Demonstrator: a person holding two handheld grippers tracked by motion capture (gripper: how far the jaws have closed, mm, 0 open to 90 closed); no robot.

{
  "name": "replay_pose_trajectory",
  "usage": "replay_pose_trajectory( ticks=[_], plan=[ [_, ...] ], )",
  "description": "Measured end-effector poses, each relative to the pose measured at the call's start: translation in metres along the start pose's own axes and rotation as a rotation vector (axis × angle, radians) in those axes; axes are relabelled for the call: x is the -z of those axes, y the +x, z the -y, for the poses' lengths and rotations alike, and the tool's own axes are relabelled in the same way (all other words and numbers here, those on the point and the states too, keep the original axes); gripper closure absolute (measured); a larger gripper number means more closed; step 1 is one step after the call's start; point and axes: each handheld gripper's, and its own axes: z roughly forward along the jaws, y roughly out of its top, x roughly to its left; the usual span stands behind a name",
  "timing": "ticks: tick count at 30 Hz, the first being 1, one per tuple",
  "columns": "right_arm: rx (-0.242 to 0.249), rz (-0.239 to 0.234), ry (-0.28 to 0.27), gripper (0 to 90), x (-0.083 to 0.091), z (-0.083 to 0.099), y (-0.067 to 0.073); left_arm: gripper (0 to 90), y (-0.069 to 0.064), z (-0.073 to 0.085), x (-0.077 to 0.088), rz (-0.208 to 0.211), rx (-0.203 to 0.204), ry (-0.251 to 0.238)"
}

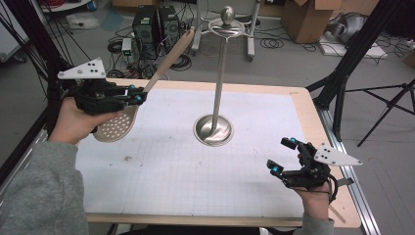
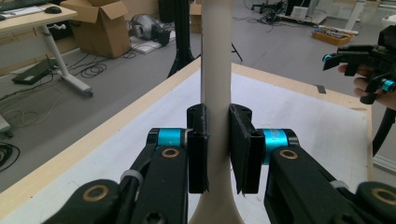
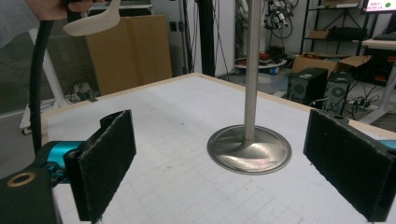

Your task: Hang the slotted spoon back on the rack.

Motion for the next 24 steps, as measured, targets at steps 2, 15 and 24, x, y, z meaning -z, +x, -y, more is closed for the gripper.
replay_pose_trajectory(
  ticks=[2, 15, 24],
  plan=[
    [-0.003, -0.002, 0.001, 8.2, 0.0, 0.0, 0.0, 77.6, 0.0, -0.001, -0.003, 0.002, 0.006, -0.005],
    [-0.011, -0.001, -0.015, 8.2, 0.005, 0.0, -0.001, 77.7, -0.001, -0.009, -0.017, 0.005, 0.011, 0.006],
    [-0.01, 0.002, -0.018, 8.2, 0.006, 0.0, -0.002, 77.7, -0.001, -0.009, -0.019, -0.001, 0.002, 0.008]
  ],
)
